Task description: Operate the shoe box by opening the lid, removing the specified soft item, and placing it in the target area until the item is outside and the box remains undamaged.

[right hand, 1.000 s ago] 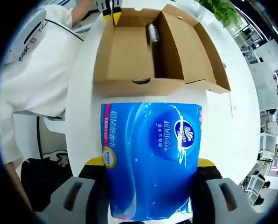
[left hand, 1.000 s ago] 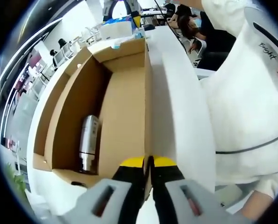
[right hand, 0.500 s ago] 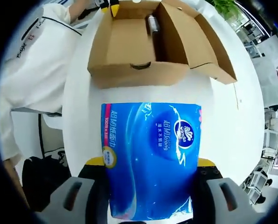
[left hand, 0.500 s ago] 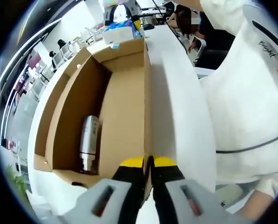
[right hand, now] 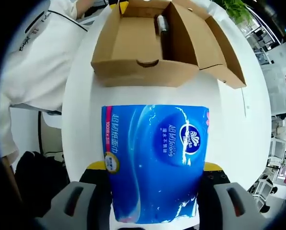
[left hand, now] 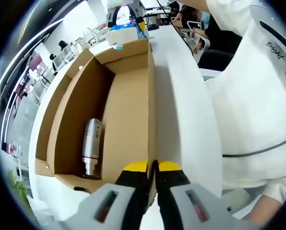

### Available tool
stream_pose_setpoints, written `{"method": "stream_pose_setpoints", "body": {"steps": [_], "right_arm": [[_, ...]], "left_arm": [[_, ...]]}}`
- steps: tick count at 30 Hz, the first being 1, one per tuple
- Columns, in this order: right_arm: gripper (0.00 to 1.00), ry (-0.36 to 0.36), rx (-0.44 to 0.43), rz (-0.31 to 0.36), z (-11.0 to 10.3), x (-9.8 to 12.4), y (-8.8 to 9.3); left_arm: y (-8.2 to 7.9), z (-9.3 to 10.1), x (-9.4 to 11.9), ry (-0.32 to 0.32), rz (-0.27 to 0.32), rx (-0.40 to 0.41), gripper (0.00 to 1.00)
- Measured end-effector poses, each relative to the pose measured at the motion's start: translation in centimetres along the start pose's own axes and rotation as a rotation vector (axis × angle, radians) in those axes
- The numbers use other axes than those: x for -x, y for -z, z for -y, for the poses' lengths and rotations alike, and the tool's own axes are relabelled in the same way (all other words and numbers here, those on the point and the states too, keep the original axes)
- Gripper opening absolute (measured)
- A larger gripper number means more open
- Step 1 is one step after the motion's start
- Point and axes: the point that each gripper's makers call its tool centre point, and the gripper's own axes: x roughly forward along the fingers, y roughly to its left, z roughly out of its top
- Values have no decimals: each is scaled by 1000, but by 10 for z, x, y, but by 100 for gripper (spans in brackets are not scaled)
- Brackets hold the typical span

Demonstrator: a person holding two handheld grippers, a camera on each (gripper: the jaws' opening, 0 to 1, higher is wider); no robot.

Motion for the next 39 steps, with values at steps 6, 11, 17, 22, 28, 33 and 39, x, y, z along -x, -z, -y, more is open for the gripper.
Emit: {"method": "stream_pose_setpoints", "body": {"steps": [6,11,17,22,28,33,39], "right_arm": [[72,12,22,1,1,1,-1],[72,12,23,-1,1,1,0],[72,11,26,6,0,3,1],[72,16,43,18,-1,4,0],[70,55,72,19,2,10,0],[69,62,59,15,1,11,0],[67,83,67,20,1,18,-1]], "left_arm": [[0,0,0,-1,-2,-1,4],[0,0,0,-1,-2,-3,4],[0,0,0,-1,-3,-5,4],[-1,1,0,-2,-3,-5,4],[0,0,-1,-1,-3,-6,4],[0,0,-1,-2,-3,-8,4],[0,1,-1,-1,-3,-9,4]]}}
